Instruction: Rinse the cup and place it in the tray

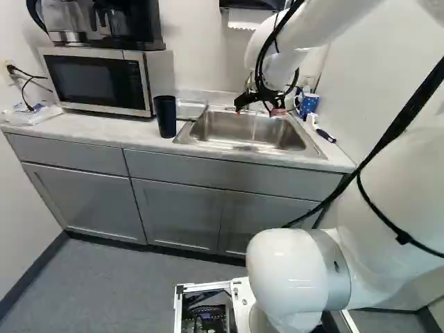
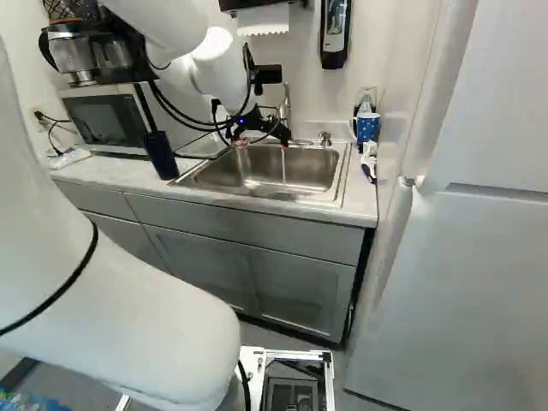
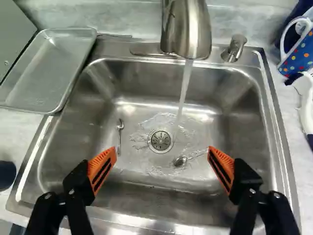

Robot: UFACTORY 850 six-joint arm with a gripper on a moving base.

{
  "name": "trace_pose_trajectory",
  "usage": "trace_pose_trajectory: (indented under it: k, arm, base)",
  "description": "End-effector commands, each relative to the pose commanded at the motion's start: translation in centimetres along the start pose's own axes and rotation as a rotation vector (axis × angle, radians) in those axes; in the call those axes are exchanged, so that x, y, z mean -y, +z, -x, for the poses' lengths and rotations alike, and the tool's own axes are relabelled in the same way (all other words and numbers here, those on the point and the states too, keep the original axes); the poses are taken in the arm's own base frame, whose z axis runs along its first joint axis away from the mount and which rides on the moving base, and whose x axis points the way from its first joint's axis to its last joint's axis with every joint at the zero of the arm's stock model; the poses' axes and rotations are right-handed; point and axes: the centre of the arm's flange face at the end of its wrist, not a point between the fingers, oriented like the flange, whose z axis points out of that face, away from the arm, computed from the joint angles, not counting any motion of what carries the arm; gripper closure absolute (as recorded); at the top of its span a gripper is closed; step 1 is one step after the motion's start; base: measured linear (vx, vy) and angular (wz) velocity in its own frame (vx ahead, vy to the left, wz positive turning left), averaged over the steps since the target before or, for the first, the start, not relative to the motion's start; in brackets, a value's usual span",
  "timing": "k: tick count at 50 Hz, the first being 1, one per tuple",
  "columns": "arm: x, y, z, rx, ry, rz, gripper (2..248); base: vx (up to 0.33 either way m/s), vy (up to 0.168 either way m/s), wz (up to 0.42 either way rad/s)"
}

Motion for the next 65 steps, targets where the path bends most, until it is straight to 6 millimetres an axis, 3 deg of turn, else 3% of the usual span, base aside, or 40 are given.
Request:
trace_pose_trajectory:
  k: [65]
  arm:
    - [10.3, -0.5, 0.7, 0.005, -0.178, -0.159, 3]
  base:
    - [0.0, 0.0, 0.0]
